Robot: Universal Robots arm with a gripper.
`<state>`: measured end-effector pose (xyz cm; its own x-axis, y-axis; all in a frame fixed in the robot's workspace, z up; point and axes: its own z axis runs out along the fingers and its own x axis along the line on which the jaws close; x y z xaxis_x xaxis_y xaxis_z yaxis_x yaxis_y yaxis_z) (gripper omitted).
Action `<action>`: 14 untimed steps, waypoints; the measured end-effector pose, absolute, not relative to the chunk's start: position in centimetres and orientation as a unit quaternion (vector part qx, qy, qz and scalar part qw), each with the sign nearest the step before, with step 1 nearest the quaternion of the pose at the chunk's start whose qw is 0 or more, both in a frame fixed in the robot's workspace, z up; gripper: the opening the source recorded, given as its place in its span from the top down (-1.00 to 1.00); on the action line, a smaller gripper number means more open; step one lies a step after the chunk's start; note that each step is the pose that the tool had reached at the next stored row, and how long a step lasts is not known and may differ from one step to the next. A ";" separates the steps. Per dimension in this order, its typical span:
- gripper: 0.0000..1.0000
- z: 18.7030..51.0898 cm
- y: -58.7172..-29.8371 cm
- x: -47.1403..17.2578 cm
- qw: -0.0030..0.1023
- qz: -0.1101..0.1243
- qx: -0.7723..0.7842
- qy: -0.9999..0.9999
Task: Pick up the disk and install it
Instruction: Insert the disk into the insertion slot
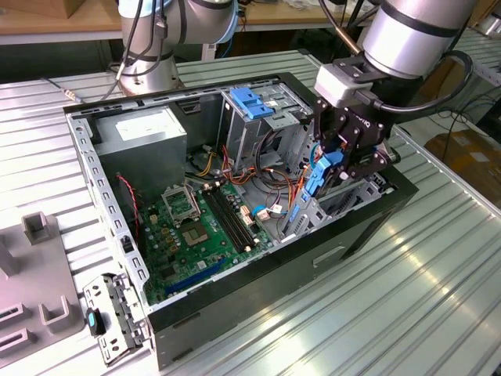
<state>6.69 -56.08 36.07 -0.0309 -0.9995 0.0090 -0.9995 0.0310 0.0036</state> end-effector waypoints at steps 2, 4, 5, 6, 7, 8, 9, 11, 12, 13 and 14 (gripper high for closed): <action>0.26 35.9 -56.1 6.7 0.004 0.002 0.696 -0.718; 0.26 35.9 -56.1 6.7 0.004 0.002 0.696 -0.718; 0.26 35.9 -56.1 6.7 0.004 0.002 0.696 -0.718; 0.26 35.9 -56.1 6.7 0.004 0.002 0.696 -0.718; 0.25 35.9 -56.1 6.7 0.005 0.002 0.696 -0.718; 0.25 35.9 -56.1 6.7 0.005 0.002 0.696 -0.718; 0.12 35.9 -56.1 6.7 0.005 0.002 0.696 -0.718; 0.12 35.9 -56.1 6.7 0.004 0.002 0.696 -0.718; 0.12 35.9 -56.1 6.7 0.004 0.002 0.696 -0.718; 0.12 35.9 -56.1 6.7 0.004 0.002 0.696 -0.718; 0.12 35.9 -56.1 6.7 0.004 0.002 0.696 -0.718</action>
